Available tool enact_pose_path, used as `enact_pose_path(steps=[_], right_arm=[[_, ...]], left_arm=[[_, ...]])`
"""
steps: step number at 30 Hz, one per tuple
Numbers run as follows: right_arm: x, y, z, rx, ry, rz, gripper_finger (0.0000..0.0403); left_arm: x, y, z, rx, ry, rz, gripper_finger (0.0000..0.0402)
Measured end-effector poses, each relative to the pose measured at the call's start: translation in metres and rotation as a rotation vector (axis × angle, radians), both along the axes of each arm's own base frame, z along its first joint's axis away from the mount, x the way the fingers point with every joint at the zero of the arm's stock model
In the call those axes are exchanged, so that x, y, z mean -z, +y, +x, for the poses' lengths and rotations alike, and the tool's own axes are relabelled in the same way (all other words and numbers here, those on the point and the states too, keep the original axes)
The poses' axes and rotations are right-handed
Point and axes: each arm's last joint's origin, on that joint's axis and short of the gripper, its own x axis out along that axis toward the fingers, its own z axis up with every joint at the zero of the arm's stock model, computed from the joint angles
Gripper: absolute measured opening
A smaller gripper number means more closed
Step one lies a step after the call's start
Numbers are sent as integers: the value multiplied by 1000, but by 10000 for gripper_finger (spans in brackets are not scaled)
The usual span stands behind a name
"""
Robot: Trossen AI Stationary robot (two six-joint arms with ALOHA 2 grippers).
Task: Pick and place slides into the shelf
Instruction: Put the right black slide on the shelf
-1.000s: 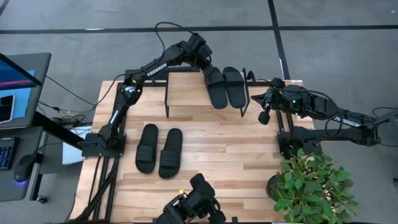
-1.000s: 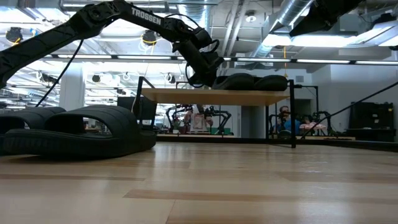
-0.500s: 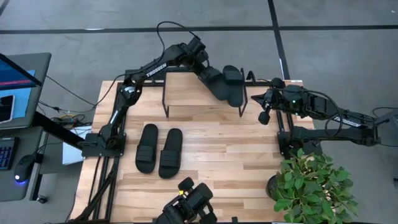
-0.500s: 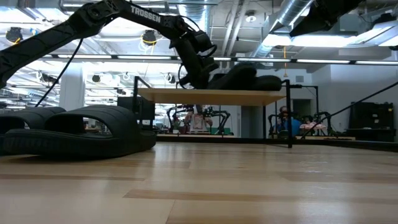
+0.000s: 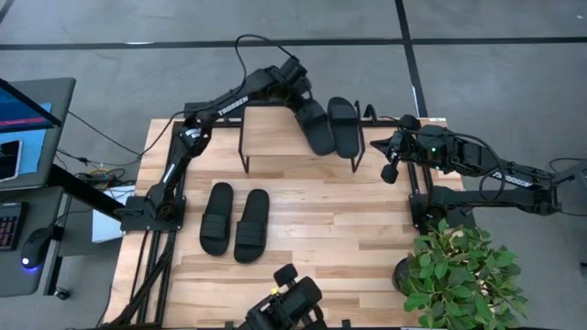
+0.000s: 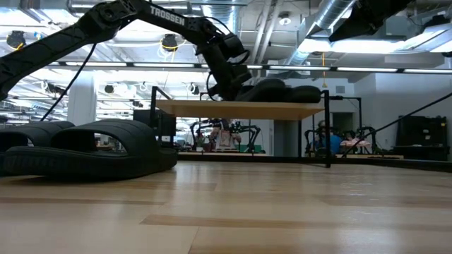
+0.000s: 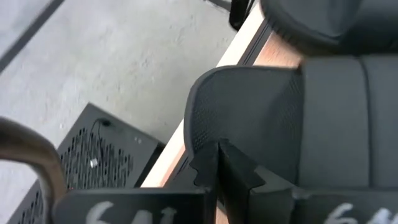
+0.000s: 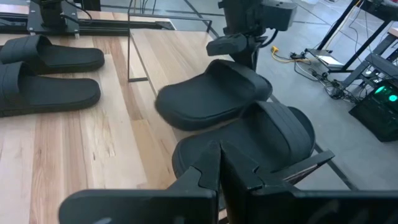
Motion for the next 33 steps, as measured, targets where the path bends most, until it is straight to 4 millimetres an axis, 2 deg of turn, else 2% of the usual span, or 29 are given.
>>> enact_pose_path(steps=[12,22,33], right_arm=[[0,0,0,1,0,0,0],[0,0,0,0,0,0,0],[0,0,0,0,0,0,0]], left_arm=[[-7,-3,13,138,-138,19,0],[-9,-4,17,150,-167,38,0],[-12,-18,25,210,-152,80,0]])
